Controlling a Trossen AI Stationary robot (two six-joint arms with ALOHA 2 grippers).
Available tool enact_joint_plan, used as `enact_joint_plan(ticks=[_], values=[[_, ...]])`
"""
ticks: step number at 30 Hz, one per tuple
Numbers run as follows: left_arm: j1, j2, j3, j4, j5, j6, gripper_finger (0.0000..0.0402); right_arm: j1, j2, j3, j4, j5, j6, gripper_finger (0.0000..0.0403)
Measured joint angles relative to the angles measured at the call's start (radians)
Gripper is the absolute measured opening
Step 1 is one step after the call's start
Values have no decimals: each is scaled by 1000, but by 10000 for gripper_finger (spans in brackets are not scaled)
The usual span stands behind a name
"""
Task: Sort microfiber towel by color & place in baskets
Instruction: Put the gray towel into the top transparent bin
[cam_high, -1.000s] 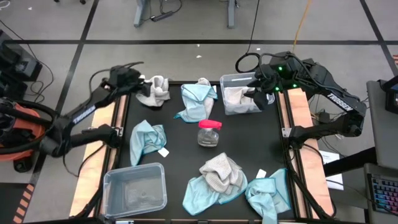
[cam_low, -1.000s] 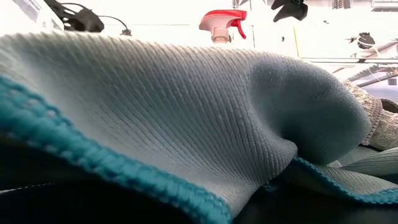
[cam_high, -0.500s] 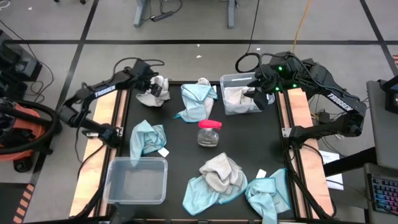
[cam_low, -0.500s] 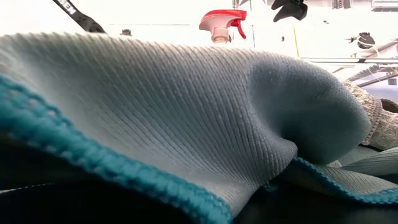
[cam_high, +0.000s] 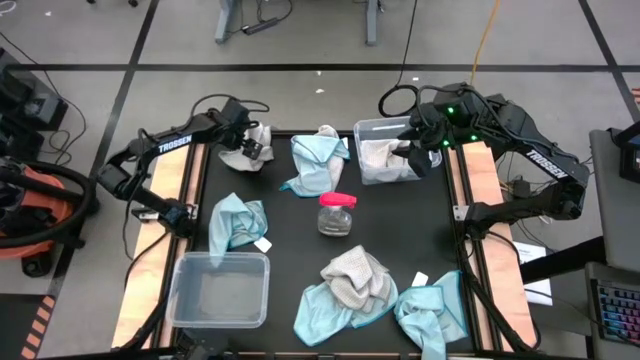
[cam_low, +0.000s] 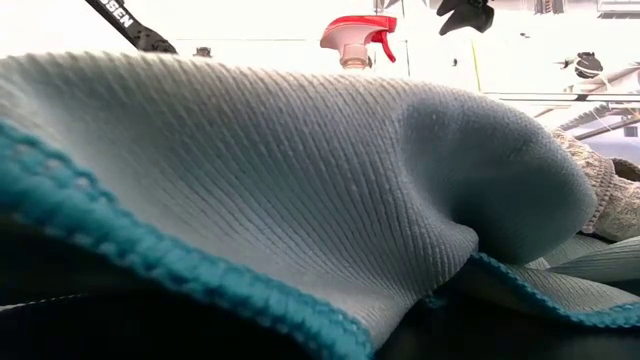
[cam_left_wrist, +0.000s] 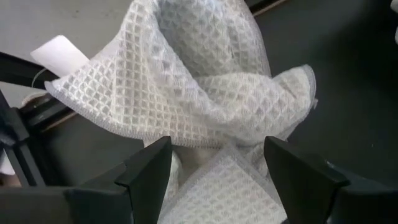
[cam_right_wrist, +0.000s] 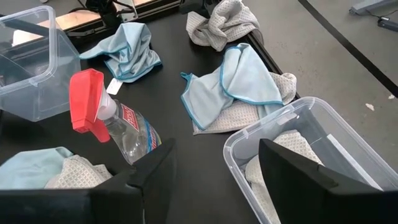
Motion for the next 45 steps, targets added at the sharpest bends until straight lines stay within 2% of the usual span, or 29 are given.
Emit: enact_joint_plan(ticks=[10, 17, 32, 37, 45], values=[[-37, 90, 0, 1, -2, -28, 262, 7, 0, 0, 0, 0, 1, 217], [-73, 144, 0, 74, -43, -77, 262, 41, 0, 0, 0, 0, 4, 217], [-74, 235, 0, 50, -19, -78, 258, 58, 0, 0, -24, 0, 4, 217], [-74, 241, 1, 45, 4, -74, 211, 68, 0, 0, -33, 0, 4, 217], [-72, 241, 1, 21, 34, -2, 81, 92, 0, 0, -35, 1, 12, 217]])
